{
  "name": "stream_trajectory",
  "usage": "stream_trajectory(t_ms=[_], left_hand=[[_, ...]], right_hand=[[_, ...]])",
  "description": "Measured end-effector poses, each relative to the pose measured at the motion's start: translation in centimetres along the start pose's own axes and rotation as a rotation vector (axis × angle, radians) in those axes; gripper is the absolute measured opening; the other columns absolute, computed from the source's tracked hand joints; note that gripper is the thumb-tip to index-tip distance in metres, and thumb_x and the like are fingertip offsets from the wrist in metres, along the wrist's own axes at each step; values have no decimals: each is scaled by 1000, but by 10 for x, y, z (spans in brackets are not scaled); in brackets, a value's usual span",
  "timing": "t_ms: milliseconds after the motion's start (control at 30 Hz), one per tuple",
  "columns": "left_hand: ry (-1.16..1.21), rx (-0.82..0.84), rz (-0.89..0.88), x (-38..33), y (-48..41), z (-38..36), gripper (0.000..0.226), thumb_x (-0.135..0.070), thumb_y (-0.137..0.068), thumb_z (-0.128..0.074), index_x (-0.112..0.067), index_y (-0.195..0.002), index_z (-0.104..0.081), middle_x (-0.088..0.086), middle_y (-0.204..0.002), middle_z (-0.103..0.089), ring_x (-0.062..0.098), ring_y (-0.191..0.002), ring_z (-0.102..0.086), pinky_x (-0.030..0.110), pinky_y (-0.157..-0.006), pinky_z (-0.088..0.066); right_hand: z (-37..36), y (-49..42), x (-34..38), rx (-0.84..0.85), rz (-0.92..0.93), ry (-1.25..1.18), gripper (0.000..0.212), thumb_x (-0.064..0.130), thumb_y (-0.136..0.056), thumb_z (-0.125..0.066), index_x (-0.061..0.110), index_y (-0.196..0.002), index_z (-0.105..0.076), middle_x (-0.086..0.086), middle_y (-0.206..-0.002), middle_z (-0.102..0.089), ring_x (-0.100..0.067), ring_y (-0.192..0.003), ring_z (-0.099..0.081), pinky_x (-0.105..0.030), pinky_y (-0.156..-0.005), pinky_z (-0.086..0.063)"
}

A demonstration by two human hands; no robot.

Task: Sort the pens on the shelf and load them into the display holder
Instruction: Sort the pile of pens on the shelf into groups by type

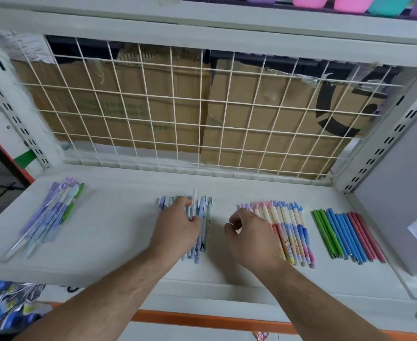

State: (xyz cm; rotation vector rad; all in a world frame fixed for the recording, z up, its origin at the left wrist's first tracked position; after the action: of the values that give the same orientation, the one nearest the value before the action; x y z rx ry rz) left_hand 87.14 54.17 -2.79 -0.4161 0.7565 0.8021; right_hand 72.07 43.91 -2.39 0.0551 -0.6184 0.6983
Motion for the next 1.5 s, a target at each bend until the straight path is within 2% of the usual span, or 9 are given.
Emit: stream_trajectory(t_ms=[367,500,633,767,933,1133,1200,1267,1500], left_hand=[[-250,101,-146,19,-14,7,20,-37,-88,-54,-29,-106,-51,-8,-61,-59,7,-57,-55,26,-54,-38],[-313,73,-184,20,-12,8,26,-38,-88,-53,-26,-111,-53,-8,-86,-62,15,-75,-56,28,-63,-39],[-340,20,-237,16,-2,8,22,-35,-90,-54,-25,-110,-56,-5,-110,-55,20,-91,-58,30,-70,-46],[-394,-25,-317,11,13,16,19,-32,-88,-57,-21,-103,-60,-1,-105,-56,23,-99,-55,33,-77,-48],[-442,-83,-331,13,26,26,11,-25,-83,-59,-16,-88,-62,4,-91,-60,29,-87,-56,40,-75,-49],[-421,-66,-284,35,38,37,17,-31,-81,-56,-19,-92,-63,3,-92,-61,27,-88,-56,40,-78,-50],[-426,-73,-265,43,35,47,21,-33,-83,-52,-19,-93,-63,3,-92,-62,27,-89,-56,39,-78,-49],[-419,-72,-248,54,29,59,23,-34,-85,-52,-20,-99,-64,0,-98,-63,23,-93,-56,36,-80,-49],[-477,-73,-179,111,-3,118,30,-38,-88,-56,-21,-112,-62,-2,-109,-62,20,-102,-55,33,-84,-47]], right_hand=[[-15,1,27,-11,-57,-42,8,27,-93,-62,20,-88,-63,5,-85,-68,-14,-73,-64,-37,-67,-55],[-14,7,30,-18,-26,7,9,28,-94,-60,20,-95,-65,4,-92,-69,-15,-75,-64,-35,-67,-55],[-9,10,30,18,47,111,27,33,-96,-56,21,-117,-67,4,-113,-66,-16,-92,-65,-31,-73,-55],[-6,10,33,33,113,151,28,34,-94,-57,21,-117,-67,2,-114,-65,-18,-104,-59,-31,-76,-53],[-13,13,38,40,210,130,24,27,-88,-63,16,-108,-71,-4,-105,-68,-24,-94,-61,-36,-76,-54],[-34,22,58,123,276,164,25,35,-77,-72,18,-95,-69,0,-94,-65,-22,-88,-60,-34,-75,-51],[-38,20,72,123,297,152,25,36,-80,-62,17,-94,-70,-2,-93,-66,-24,-86,-60,-34,-73,-51],[-45,15,88,113,312,95,41,40,-79,-41,14,-91,-71,-5,-91,-67,-27,-84,-60,-34,-70,-51],[-100,1,153,132,284,87,30,27,-89,-63,19,-117,-70,-3,-116,-68,-23,-107,-62,-32,-87,-52]])
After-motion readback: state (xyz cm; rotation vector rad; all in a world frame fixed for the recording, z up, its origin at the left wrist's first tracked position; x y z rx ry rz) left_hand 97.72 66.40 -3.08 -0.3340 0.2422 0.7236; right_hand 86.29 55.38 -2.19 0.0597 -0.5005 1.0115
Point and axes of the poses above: each hand's wrist, its own y-axis away from the middle knuckle, its own z-axis out of the back of the hand, x = y × z, the point moved 1 cm from there along -y, towards the middle knuckle
